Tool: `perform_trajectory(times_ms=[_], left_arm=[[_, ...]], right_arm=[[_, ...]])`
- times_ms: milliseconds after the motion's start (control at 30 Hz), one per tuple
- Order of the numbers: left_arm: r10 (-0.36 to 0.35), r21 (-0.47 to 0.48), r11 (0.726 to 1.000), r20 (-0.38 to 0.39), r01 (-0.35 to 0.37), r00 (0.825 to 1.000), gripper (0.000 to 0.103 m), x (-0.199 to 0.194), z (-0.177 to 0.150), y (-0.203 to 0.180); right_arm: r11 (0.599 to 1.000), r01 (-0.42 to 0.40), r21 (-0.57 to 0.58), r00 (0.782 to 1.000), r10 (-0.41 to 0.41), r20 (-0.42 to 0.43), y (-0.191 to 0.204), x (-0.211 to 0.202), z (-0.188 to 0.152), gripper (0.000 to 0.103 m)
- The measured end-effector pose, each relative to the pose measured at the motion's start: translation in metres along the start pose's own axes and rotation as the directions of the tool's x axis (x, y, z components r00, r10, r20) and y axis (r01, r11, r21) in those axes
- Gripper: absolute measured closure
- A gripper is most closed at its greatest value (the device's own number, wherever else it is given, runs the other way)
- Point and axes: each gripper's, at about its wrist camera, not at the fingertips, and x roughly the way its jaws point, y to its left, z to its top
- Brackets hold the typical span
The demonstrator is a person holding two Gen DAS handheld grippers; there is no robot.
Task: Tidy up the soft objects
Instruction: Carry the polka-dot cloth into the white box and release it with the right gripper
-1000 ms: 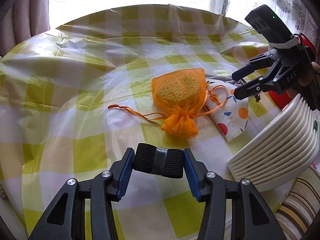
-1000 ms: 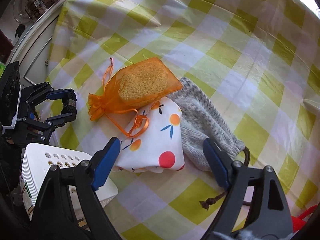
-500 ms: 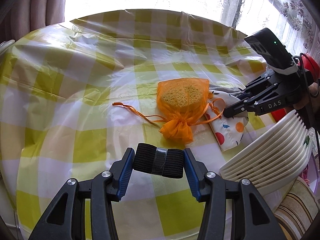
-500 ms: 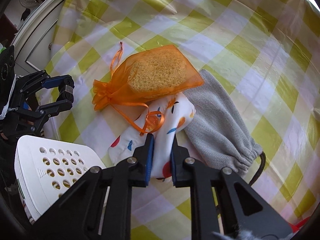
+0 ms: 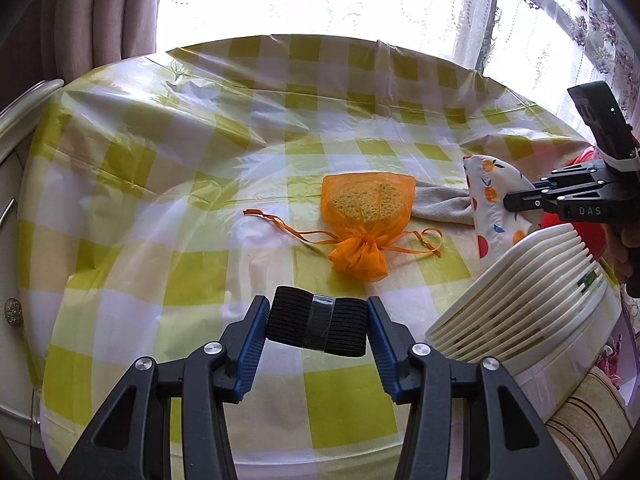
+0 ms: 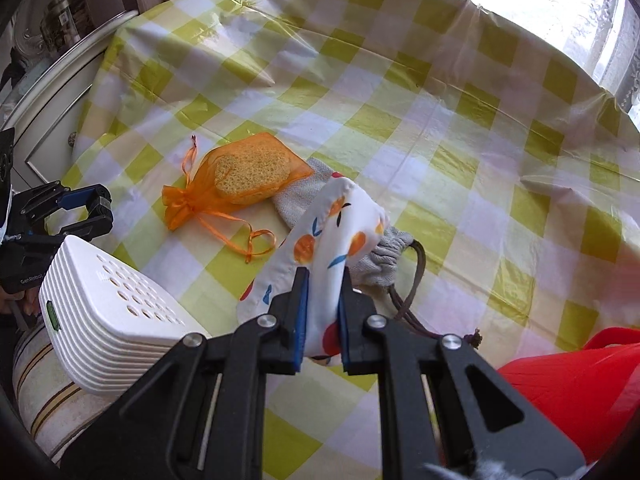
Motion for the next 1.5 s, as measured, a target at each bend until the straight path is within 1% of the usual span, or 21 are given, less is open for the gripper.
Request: perform_trajectory(times_ms=[67,200,333,667,900,1100,1233,1333,1500], left_arm=[[0.006,-0.005,1.0,0.001,-0.006,1.0,0.053,-0.004,-0.004,-0.002],[0.015,-0.025,1.0,-0.006,-0.015,1.0,0.053,-0.012,-0.012,-0.003],[0.027,-0.032,0.999,-0.013,-0.027,1.0,0.053,-0.023,-0.024,-0.007],[0.069,-0.06,0.996,-0.035,-0.071,0.997,0.053,-0.056,-0.05,-0.022],[0.068,-0.025,0.997,-0.029,-0.068,0.997,0.053,-0.076,-0.059,-0.046],[0.048,0.017,0.999,-0.014,-0.048,0.999,0.053,-0.089,-0.062,-0.072],[0.022,0.042,0.999,-0.008,-0.022,1.0,0.053,-0.097,-0.063,-0.091],[-0.012,0.063,0.998,-0.001,0.012,1.0,0.053,-0.101,-0.062,-0.107],[-0.073,0.109,0.991,0.002,0.072,0.997,0.053,-0.104,-0.061,-0.14]], right_arm=[[0.999,0.036,0.018,0.999,-0.036,0.024,-0.001,-0.013,-0.009,0.087],[0.997,0.054,0.055,0.996,-0.058,0.066,0.003,-0.036,-0.028,0.087],[0.99,0.071,0.12,0.992,-0.083,0.096,0.005,-0.055,-0.051,0.087],[0.978,0.089,0.186,0.987,-0.112,0.117,0.021,-0.09,-0.106,0.087],[0.962,0.118,0.246,0.983,-0.148,0.107,0.022,-0.111,-0.147,0.087],[0.943,0.14,0.302,0.978,-0.179,0.105,0.015,-0.132,-0.174,0.087],[0.929,0.163,0.333,0.972,-0.209,0.104,0.007,-0.147,-0.192,0.087],[0.912,0.182,0.367,0.966,-0.236,0.108,-0.001,-0.161,-0.206,0.087],[0.877,0.243,0.415,0.948,-0.305,0.089,-0.015,-0.181,-0.233,0.087]])
